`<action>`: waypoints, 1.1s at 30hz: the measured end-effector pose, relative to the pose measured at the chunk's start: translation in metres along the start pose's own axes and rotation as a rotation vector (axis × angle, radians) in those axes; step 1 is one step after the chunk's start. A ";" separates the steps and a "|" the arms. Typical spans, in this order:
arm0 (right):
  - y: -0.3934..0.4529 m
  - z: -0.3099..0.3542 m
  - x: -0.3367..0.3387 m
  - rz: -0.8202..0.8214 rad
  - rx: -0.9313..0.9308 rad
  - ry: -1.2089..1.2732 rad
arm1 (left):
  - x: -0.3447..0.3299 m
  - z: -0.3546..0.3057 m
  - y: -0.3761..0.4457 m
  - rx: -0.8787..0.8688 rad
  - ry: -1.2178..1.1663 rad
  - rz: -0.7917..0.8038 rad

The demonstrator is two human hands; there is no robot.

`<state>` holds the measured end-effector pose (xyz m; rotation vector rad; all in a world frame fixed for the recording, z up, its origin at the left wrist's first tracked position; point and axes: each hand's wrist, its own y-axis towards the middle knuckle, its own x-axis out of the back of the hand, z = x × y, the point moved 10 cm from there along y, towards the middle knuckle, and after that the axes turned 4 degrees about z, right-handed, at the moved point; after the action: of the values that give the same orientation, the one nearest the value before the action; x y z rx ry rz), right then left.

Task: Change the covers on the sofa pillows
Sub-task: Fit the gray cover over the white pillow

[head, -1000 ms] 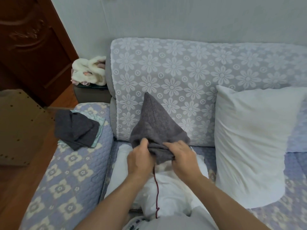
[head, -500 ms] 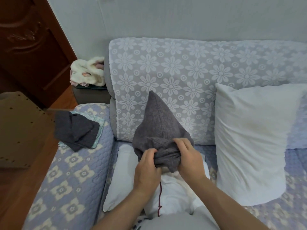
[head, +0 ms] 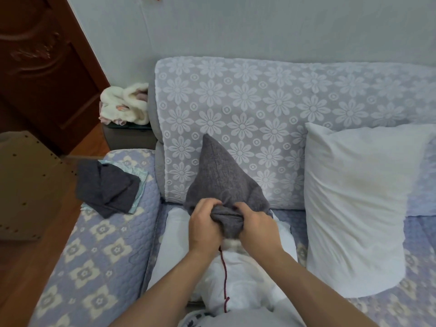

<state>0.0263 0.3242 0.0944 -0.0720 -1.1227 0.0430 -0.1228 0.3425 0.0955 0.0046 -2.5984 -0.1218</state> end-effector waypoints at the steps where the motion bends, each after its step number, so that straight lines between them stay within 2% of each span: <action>1: 0.000 -0.006 0.004 -0.040 -0.018 -0.024 | -0.005 -0.001 -0.007 0.004 -0.037 0.030; 5: -0.004 -0.016 0.011 -0.182 -0.017 0.063 | -0.027 0.008 -0.034 0.107 -0.125 0.137; 9: -0.011 -0.006 0.027 -0.337 0.115 0.198 | -0.030 0.005 -0.025 0.060 -0.034 0.249; 12: -0.010 -0.006 0.025 -0.227 0.082 0.383 | -0.029 0.004 -0.028 0.023 0.022 0.294; 15: -0.016 -0.002 0.022 -0.161 0.109 0.427 | -0.019 0.006 -0.032 -0.018 0.099 0.178; 18: -0.024 0.002 0.000 -0.048 0.169 0.332 | -0.001 0.012 -0.024 -0.026 0.219 0.036; 20: -0.026 0.004 -0.018 0.029 0.182 0.246 | 0.005 0.011 -0.020 -0.065 0.285 -0.005; 24: -0.019 0.013 -0.022 0.112 0.228 0.167 | 0.013 0.017 -0.025 -0.028 0.121 -0.048; 27: -0.023 0.016 -0.013 0.066 0.278 0.162 | 0.005 0.024 -0.029 -0.044 0.042 0.009; 31: -0.037 0.019 0.002 -0.104 0.353 0.071 | -0.006 0.025 -0.039 0.000 -0.031 0.084; 33: -0.039 0.024 0.000 -0.106 0.379 0.049 | -0.005 0.029 -0.039 0.019 -0.040 0.090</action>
<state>0.0048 0.2861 0.1082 0.3229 -1.0515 0.1577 -0.1344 0.3064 0.0650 -0.1084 -2.6348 -0.0649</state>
